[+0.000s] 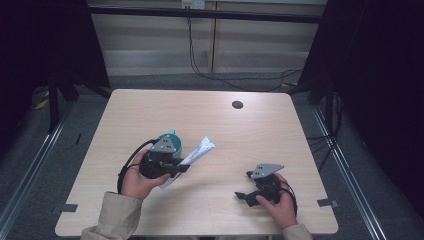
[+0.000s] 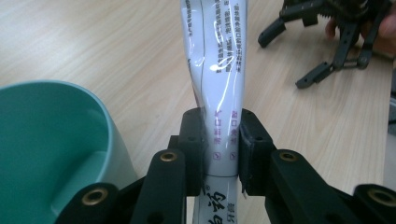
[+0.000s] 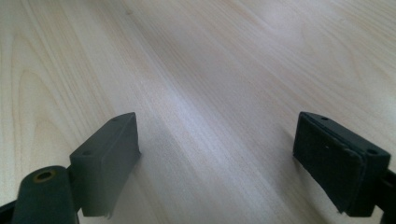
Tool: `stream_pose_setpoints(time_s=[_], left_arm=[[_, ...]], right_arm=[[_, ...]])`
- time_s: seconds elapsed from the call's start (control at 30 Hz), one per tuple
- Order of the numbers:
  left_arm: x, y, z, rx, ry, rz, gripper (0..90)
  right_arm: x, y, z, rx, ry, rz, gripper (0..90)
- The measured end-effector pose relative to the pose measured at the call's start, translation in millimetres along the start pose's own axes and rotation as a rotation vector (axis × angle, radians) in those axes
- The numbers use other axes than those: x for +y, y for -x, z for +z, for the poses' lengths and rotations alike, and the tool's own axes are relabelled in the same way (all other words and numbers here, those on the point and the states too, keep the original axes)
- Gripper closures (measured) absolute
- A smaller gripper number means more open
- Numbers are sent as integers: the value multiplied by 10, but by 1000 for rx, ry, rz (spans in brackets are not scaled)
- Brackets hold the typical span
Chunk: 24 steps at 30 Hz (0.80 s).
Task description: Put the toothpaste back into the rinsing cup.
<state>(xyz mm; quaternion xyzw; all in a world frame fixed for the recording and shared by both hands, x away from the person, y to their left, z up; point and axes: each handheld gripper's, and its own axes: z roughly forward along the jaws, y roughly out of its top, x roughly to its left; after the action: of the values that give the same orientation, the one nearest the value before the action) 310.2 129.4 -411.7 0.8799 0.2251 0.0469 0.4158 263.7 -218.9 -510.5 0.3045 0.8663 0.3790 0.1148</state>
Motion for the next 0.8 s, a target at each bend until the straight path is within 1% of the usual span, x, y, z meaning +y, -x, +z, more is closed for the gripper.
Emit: stream_pose_setpoints(time_s=[0.03, 0.1, 0.2, 0.27, 0.37, 0.47, 0.57, 0.6, 0.7, 0.8], left_arm=[[0, 0, 0, 0, 0, 0, 747], [12, -9, -30, 8, 19, -10, 747], [32, -19, -63, 20, 37, -6, 748], [48, -30, -89, 20, 62, -18, 748], [58, -36, -104, 26, 72, -17, 749], [70, -54, -134, 36, 104, -34, 749], [79, -62, -151, 40, 112, -39, 749], [88, -67, -170, 47, 127, -44, 750], [95, -68, -187, 57, 142, -49, 751], [113, -84, -218, 70, 172, -58, 752]], right_arm=[[0, 0, 0, 0, 0, 0, 138], [0, 0, 0, 0, 0, 1, 138], [0, 1, 0, 0, 0, -1, 138], [0, 1, 0, 0, 0, -1, 137], [0, 1, 0, 0, -1, -1, 138], [0, 0, 0, 0, 0, -1, 138], [0, 0, 0, -1, 0, 0, 137], [0, 0, 0, -1, 0, 0, 137], [0, 0, 0, 0, 0, 0, 137], [0, 0, 0, -1, 0, 0, 137]])
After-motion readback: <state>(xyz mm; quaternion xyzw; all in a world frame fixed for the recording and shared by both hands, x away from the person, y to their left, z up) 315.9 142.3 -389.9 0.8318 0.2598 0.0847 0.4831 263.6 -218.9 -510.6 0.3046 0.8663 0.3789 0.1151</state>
